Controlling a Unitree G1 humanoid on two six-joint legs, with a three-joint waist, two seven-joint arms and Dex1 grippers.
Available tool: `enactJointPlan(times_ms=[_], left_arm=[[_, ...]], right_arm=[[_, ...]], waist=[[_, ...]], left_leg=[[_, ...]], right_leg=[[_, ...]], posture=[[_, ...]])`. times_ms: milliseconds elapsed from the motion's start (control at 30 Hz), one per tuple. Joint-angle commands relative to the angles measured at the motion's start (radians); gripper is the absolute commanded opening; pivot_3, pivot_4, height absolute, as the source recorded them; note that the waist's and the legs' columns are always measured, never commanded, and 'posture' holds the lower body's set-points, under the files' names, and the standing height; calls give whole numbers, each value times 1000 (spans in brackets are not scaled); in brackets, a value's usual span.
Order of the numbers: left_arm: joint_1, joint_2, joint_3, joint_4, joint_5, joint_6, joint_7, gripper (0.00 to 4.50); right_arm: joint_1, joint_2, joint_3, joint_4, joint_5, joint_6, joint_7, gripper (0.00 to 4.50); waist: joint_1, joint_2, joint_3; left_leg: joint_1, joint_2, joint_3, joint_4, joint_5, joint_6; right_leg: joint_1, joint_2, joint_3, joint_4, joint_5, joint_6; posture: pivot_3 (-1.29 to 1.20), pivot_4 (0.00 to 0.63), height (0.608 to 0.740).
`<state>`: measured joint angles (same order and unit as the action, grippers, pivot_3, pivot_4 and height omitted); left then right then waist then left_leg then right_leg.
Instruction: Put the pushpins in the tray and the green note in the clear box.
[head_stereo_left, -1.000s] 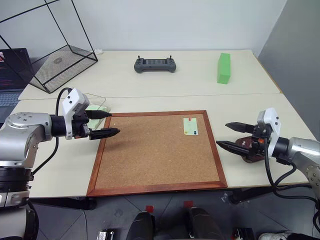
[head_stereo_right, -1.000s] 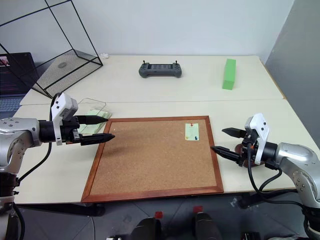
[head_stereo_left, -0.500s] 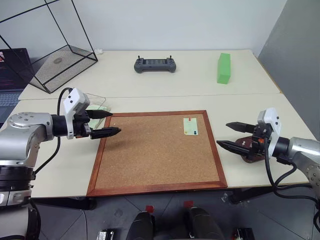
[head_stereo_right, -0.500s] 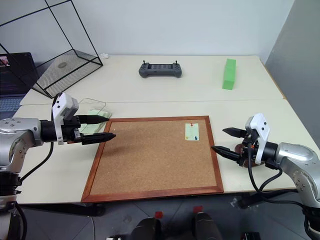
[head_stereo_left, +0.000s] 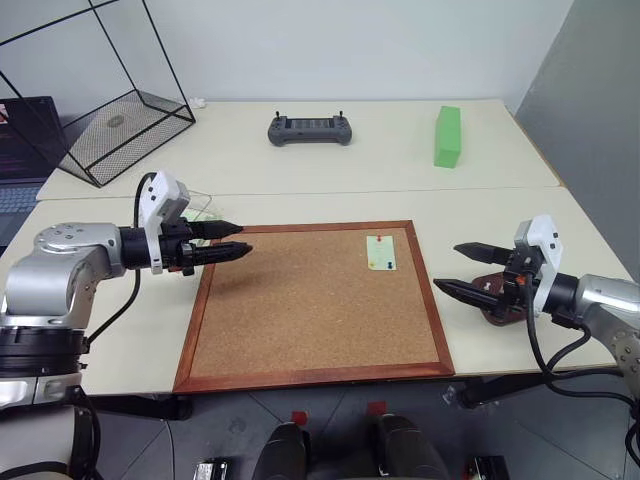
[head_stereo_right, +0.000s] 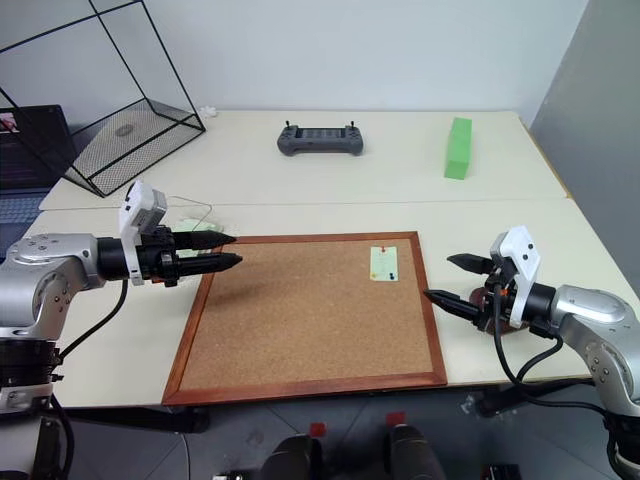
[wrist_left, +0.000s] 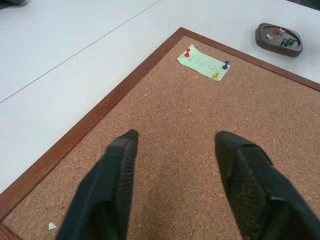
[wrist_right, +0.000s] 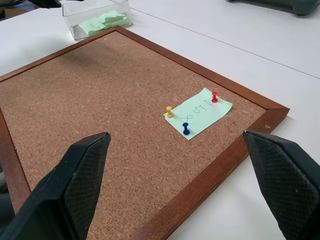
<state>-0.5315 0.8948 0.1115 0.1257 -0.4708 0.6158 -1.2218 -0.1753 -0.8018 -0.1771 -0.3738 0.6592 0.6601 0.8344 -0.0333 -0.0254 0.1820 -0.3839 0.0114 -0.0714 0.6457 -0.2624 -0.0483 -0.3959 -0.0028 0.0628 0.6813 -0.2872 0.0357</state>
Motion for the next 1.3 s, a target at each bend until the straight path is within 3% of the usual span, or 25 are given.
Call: enactJointPlan(times_ms=[33, 300, 733, 867, 1000, 1300], left_arm=[[-49, -18, 11, 11, 5, -38, 24, 1670], [-109, -40, -11, 89, 36, -100, 12, 18], [72, -185, -80, -173, -15, -39, 82, 4], [91, -299, -207, -99, 107, -157, 160, 4], [52, -388, -236, -5, 170, -231, 225, 4], [34, -436, -297, 80, 250, -277, 235, 4]], right_arm=[[-17, 12, -7, -39, 4, -13, -10, 4500], [-28, 32, 5, -44, -7, -12, -21, 4500], [-94, 97, 95, -10, -110, -61, -93, 4500], [-227, 206, 206, 117, -211, -92, -166, 4500], [-308, 289, 244, 222, -268, -103, -207, 4500], [-383, 403, 270, 401, -345, -154, -228, 4500]], waist=[[1, 0, 0], [-1, 0, 0], [-2, 0, 0], [-2, 1, -1], [1, 1, -1], [-1, 1, -1]], left_leg=[[0, 0, 0, 0, 0, 0], [0, -1, 0, 1, 0, 0], [0, 0, -1, 1, 0, 0], [0, 0, -1, 1, 0, 0], [2, -1, 0, 2, 0, 0], [-1, -1, 0, 1, 0, 0]], right_leg=[[0, 0, 0, 0, 0, 0], [0, 0, 0, 0, 0, 0], [0, 0, 0, 1, 0, 0], [1, 0, 0, 1, 0, 0], [3, 0, 0, 0, 2, 0], [-1, -1, 0, 1, 3, -2]], posture=[[0, 150, 740], [0, 150, 740], [0, 150, 740], [0, 150, 740], [0, 150, 740], [0, 150, 740]])
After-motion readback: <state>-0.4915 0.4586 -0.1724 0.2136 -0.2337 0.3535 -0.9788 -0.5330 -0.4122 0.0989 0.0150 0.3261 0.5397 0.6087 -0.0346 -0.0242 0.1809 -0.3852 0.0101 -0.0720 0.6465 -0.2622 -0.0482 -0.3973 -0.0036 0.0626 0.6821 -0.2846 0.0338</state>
